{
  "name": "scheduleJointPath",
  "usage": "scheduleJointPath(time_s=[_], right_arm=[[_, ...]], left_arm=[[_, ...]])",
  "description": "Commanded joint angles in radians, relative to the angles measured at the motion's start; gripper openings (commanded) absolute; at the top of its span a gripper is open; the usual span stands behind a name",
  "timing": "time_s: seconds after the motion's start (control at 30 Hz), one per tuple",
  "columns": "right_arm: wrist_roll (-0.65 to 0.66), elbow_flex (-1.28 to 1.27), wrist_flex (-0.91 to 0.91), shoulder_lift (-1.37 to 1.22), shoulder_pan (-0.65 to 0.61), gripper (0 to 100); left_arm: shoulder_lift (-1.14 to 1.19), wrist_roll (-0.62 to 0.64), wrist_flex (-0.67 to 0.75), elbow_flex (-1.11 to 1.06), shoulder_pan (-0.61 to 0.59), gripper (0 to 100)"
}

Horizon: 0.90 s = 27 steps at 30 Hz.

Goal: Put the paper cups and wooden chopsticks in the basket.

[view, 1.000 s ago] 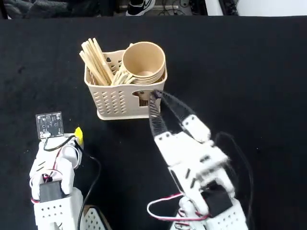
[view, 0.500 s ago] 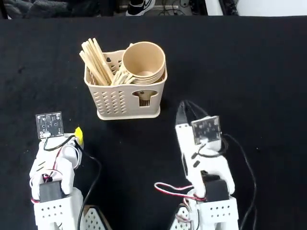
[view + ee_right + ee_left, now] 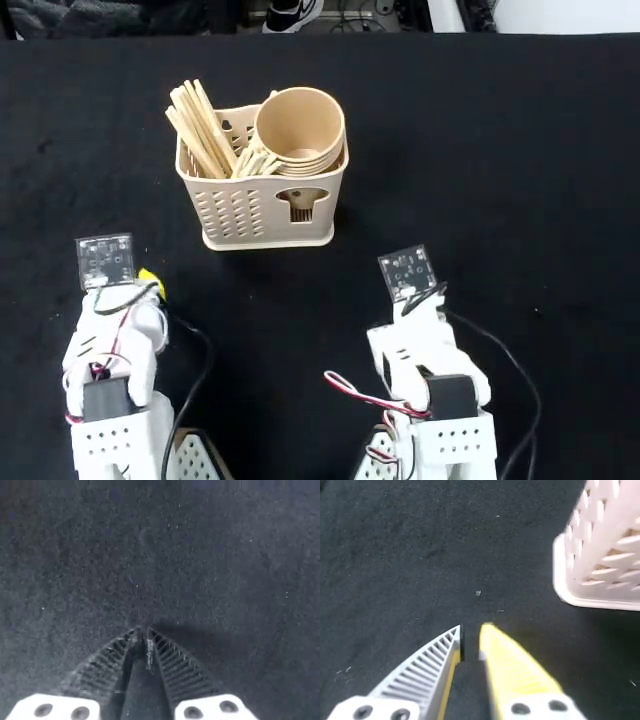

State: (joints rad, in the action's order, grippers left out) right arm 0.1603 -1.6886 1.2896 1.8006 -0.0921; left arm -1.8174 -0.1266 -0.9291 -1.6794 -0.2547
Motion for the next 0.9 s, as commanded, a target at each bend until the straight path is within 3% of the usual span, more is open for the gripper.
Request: scheduleJointPath(time_s=[0.0,0.17,0.43,0.87], right_arm=[[0.006,0.004,0.011,0.085,0.008,1.2],[0.006,0.004,0.011,0.085,0.008,1.2],[0.006,0.004,0.011,0.085,0.008,1.2],[0.006,0.004,0.011,0.085,0.008,1.2]], left_arm=[[-0.003,-0.072,-0.037,-0.019,0.065,3],[-0.003,-0.078,-0.066,-0.019,0.084,3],[-0.003,-0.075,-0.344,-0.019,0.084,3],[-0.005,-0.075,-0.341,-0.019,0.087,3]])
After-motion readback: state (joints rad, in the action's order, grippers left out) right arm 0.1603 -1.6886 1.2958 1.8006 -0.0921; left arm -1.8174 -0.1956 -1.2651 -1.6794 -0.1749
